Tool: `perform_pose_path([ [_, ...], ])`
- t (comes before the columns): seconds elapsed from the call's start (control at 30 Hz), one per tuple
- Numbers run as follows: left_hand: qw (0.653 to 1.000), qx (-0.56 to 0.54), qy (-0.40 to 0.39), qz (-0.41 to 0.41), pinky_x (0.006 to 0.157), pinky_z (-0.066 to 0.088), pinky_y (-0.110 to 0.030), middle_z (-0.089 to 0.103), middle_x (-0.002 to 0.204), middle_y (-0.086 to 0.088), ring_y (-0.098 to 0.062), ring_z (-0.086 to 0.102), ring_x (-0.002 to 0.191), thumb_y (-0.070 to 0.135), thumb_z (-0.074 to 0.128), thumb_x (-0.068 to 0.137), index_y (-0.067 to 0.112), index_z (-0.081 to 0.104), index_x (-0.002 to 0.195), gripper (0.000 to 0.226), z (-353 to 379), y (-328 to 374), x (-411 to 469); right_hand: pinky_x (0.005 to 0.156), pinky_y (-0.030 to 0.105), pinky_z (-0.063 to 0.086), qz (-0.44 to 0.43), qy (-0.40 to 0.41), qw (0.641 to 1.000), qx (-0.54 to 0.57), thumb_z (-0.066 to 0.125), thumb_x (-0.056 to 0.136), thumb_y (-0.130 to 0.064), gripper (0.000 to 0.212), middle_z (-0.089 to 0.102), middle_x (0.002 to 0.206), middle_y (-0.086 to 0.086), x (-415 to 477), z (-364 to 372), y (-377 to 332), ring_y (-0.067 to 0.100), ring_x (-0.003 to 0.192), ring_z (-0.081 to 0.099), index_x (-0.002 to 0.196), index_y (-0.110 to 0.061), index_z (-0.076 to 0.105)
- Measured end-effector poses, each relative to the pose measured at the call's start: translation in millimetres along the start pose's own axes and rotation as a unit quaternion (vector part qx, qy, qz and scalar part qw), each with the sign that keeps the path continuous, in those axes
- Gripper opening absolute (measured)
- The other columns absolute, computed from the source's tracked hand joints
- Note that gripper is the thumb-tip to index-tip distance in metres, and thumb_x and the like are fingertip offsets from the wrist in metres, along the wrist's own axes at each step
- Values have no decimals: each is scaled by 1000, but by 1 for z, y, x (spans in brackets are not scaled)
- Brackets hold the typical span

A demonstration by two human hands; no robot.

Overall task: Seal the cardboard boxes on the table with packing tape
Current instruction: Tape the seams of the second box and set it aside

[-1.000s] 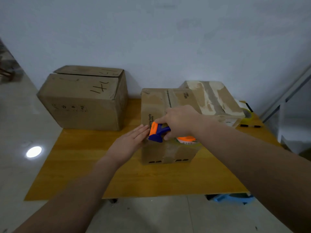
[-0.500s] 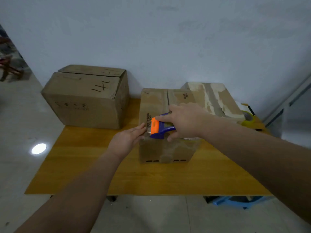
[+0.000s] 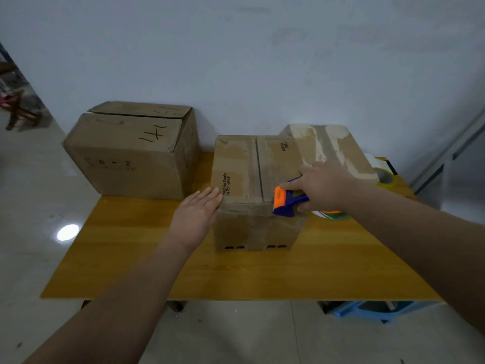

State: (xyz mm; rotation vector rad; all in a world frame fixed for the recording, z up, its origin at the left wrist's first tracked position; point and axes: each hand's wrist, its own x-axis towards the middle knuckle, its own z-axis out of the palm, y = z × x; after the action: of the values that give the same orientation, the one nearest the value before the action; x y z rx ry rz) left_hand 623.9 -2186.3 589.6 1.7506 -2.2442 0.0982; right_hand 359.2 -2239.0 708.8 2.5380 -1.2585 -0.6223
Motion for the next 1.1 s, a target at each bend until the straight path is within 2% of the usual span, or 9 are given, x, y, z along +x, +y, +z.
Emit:
perform_pose_path([
  [0.1,996,67,-53,-14,113,-11,-28,4,159,-2,-14,0,146,34,26,104,14,8,151,54,3,36,-1,79,33,42,-3,0,1000,7,53,88,-61,67,48,118,1,2,1,1,23,104,52,147,-46,25],
  [0.17,995,69,-69,-11,110,-15,-29,-2,159,-4,-15,-5,146,32,29,103,14,1,151,59,8,64,5,75,31,38,0,3,1000,7,53,88,-60,67,48,119,1,2,0,0,23,104,52,147,-45,26],
  [0.27,994,65,-87,17,110,-14,-30,-5,159,-6,-16,-7,146,23,30,103,13,-3,151,59,14,88,12,77,32,40,8,-1,1000,17,53,88,-59,66,49,121,2,0,0,-2,24,106,53,147,-45,25],
  [0.4,991,85,-93,35,113,-11,-30,-6,159,-4,-15,-6,146,27,27,103,16,-5,151,58,10,69,8,80,35,45,29,-5,998,53,53,89,-58,63,49,121,4,-6,-2,-7,26,104,54,146,-45,27],
  [0.5,990,99,-98,29,114,-10,-29,-5,159,-2,-13,-6,146,35,28,103,18,-5,150,60,2,45,1,76,36,47,20,21,997,70,55,90,-54,51,53,113,5,-5,-5,-22,25,93,55,137,-40,42],
  [0.57,990,95,-98,26,116,-9,-30,-5,160,-2,-15,-7,146,38,34,101,21,-8,150,67,1,43,-2,71,34,42,15,35,998,51,55,90,-52,48,54,113,5,-1,-9,-29,25,92,56,134,-36,46],
  [0.73,995,61,-82,-4,120,-1,-35,2,160,-4,-19,-2,147,37,40,99,30,0,151,66,3,57,0,72,35,36,-5,55,998,-40,55,89,-56,59,51,123,7,-2,-16,-32,28,107,54,140,-34,39],
  [0.9,996,50,-74,-5,120,0,-34,5,160,-2,-17,0,147,32,41,99,31,4,151,64,1,54,0,81,34,39,-30,59,997,-31,49,83,-69,82,44,127,8,-22,-15,-7,28,109,50,151,-39,13],
  [1.1,996,38,-78,-19,119,-1,-34,9,159,-2,-18,3,147,33,39,100,31,10,151,59,0,60,0,82,33,41,7,18,1000,2,47,89,-63,74,45,127,6,-44,12,25,25,108,50,151,-42,12],
])
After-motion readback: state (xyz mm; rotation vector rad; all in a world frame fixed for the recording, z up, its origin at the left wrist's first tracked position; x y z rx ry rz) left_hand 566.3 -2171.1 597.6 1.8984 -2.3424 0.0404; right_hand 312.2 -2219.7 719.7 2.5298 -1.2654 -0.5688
